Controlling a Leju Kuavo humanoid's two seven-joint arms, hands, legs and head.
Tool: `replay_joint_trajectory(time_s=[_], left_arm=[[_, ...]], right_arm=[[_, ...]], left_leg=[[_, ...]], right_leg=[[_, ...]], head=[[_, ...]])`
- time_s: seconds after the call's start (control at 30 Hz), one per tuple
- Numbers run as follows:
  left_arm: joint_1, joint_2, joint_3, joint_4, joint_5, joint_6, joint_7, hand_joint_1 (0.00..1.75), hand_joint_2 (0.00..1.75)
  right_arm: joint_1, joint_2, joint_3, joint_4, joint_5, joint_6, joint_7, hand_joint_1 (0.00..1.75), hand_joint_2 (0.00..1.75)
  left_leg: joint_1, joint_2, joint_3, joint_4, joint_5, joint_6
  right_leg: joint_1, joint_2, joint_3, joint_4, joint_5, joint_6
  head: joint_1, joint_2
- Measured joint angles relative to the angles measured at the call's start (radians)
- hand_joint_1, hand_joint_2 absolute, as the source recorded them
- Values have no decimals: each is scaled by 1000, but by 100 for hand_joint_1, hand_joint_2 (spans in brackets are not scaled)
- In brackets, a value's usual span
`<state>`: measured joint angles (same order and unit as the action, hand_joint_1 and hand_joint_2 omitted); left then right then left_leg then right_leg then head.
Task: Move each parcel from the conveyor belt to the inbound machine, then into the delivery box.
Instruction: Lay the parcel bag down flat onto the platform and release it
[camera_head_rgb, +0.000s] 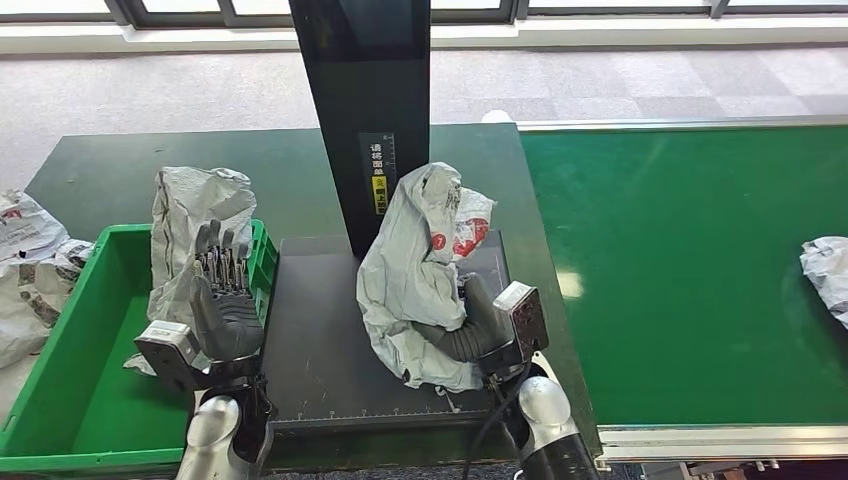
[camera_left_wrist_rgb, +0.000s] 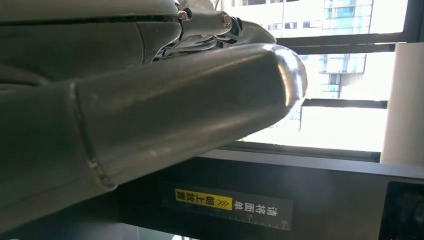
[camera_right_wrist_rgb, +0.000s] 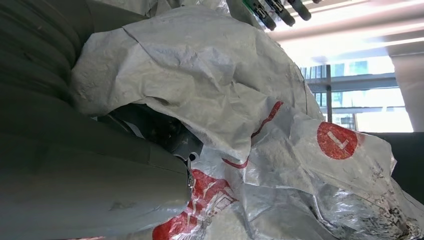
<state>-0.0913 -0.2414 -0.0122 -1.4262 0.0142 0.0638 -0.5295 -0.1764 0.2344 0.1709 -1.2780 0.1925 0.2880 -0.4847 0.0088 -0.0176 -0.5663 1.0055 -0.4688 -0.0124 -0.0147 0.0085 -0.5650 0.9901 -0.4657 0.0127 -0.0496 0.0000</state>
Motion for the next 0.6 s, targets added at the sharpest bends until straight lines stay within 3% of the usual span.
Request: replay_joint_trajectory(time_s=[0.17, 0.3, 0.33, 0.47, 0.6], left_arm=[[-1, 1, 0, 13, 0, -1, 0, 0, 0], [-3, 3, 0, 19, 7, -1, 7, 0, 0], [-3, 4, 0, 19, 9, 0, 10, 0, 0], [-3, 4, 1, 16, 12, 5, 28, 0, 0], [-5, 5, 3, 13, 23, 3, 46, 0, 0]], right_arm=[[-12, 0, 14, 33, -7, 29, 24, 175, 175], [-46, -3, 42, 106, 129, -35, 66, 7, 175], [-61, -4, 54, 135, 191, -77, 78, 0, 175], [-100, -6, 77, 221, 352, -169, 114, 0, 0], [-71, -13, 97, 231, 518, -198, 169, 0, 0]], left_leg=[[0, 0, 0, 0, 0, 0], [0, 1, 0, 0, 0, 0], [0, 1, 0, 0, 0, 0], [0, -1, 0, 0, 1, -1], [0, -1, 0, 0, 1, -1]], right_leg=[[0, 0, 0, 0, 0, 0], [0, 0, 0, 0, 0, 0], [0, 0, 0, 0, 0, 0], [0, -1, 0, 0, 0, 0], [0, -1, 0, 0, 0, 0]], head=[[0, 0], [0, 0], [0, 0], [0, 0], [0, 0]])
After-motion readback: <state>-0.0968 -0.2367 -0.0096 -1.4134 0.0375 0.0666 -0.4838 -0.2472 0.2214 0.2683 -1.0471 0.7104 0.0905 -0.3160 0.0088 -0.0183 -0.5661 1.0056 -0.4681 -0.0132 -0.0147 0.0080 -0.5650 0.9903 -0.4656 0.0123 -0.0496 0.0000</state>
